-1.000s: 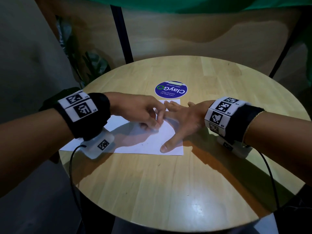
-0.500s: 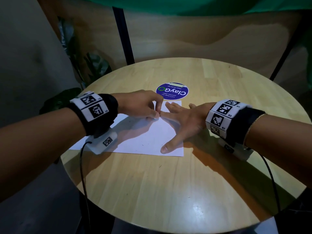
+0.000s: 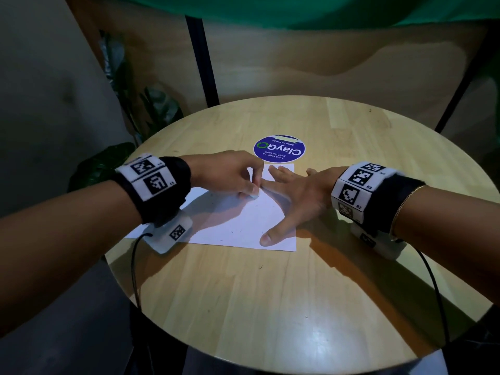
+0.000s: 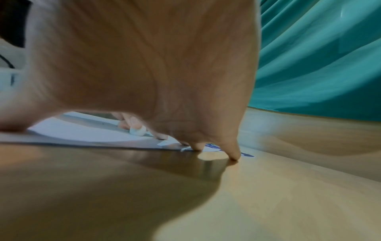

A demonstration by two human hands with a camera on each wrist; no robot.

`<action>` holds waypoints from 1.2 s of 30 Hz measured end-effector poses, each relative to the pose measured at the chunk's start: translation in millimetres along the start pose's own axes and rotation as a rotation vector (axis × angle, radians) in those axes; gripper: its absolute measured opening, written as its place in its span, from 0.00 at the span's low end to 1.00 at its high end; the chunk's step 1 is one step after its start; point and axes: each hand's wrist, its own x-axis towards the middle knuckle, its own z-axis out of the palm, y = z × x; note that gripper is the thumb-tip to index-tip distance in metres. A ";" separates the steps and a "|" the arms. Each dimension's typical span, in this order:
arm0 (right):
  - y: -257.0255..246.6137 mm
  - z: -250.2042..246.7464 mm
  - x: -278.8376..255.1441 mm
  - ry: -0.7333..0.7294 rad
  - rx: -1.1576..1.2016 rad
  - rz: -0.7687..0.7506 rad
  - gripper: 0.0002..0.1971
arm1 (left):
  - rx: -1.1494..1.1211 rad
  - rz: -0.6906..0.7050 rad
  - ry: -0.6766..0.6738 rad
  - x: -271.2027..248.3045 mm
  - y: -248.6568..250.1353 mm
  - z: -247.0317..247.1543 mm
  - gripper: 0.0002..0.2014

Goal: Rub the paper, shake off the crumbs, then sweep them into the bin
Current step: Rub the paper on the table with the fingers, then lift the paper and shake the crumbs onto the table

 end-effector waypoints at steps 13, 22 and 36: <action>2.7 0.2 2.0 -0.010 -0.005 0.042 0.73 | -0.049 0.093 -0.201 -27.5 -12.6 4.1 0.07; 13.5 -1.9 3.2 0.012 0.000 0.028 0.73 | -0.100 0.131 -0.130 -37.9 -16.3 1.1 0.04; 81.7 -30.2 -13.2 0.123 0.069 0.038 0.59 | -0.049 -0.377 0.537 -1.1 -130.0 -72.1 0.08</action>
